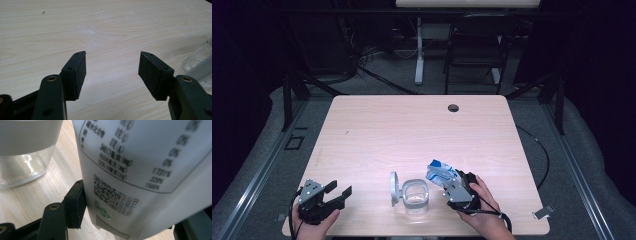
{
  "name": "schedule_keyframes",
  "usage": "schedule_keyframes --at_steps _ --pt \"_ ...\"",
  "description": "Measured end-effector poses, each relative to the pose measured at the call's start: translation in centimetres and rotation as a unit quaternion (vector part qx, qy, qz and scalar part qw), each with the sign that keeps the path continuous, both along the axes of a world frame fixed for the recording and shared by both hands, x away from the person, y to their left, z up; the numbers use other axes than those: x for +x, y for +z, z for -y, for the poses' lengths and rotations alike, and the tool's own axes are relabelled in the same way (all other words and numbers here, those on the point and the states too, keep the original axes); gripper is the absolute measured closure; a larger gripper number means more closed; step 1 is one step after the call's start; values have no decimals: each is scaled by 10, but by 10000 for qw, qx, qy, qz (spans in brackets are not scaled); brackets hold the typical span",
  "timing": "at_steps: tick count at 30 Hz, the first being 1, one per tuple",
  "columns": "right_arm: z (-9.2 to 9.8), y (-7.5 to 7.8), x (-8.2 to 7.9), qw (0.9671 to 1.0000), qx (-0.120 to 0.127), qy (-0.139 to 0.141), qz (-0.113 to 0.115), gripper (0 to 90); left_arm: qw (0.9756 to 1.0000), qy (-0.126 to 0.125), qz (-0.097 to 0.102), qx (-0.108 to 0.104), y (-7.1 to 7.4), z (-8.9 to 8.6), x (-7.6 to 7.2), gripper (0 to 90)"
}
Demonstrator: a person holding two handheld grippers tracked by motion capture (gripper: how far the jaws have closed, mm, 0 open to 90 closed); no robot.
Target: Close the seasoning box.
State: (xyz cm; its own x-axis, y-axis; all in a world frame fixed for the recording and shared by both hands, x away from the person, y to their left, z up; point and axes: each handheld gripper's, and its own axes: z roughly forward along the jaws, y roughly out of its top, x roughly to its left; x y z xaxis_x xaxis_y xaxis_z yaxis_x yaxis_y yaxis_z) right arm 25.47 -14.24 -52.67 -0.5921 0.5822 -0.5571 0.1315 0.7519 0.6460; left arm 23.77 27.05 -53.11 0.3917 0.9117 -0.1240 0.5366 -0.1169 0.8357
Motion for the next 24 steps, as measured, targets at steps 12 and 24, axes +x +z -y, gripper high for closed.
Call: schedule_keyframes --at_steps 12,24 --pt "-3 4 0 9991 -373 213 -33 375 10000 19 -11 -1 0 -1 0 399" --pt "-7 8 -2 9971 -631 408 -64 376 10000 31 -8 -24 0 -2 1 399"
